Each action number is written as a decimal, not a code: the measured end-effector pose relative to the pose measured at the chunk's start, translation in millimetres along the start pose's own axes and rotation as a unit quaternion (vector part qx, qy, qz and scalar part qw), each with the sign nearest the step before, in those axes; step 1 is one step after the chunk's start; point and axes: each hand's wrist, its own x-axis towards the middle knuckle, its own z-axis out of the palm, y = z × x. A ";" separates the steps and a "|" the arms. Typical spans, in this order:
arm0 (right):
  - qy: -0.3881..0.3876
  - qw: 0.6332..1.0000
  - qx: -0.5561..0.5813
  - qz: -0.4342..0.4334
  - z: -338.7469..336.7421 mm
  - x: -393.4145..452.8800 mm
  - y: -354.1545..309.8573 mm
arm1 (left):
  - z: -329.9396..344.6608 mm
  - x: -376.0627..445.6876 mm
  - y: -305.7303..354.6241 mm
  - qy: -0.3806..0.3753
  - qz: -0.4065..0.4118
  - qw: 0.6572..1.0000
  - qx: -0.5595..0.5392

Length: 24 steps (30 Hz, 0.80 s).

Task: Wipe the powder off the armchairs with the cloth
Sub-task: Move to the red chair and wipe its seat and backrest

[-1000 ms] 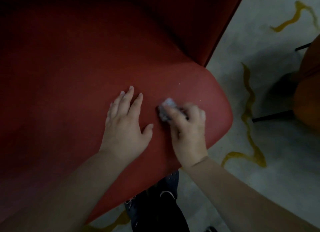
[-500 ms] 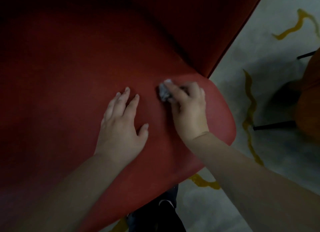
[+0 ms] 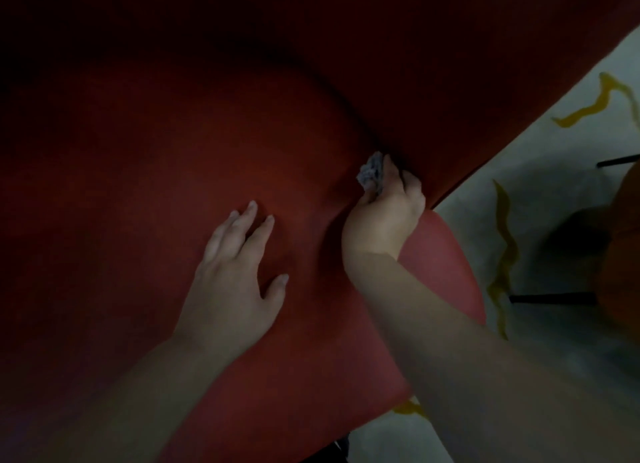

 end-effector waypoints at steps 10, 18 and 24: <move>-0.076 0.991 -0.038 -0.101 39.8 36.5 -18.2 | -5.5 -3.0 -7.2 -0.001 0.010 0.999 -0.034; -0.198 0.961 0.010 -0.194 74.6 46.3 -62.2 | -19.8 -4.7 -38.5 0.045 -0.059 0.997 -0.031; -0.190 0.943 0.017 -0.271 79.2 35.6 -64.8 | -24.1 -16.4 -56.4 0.059 -0.102 0.993 -0.013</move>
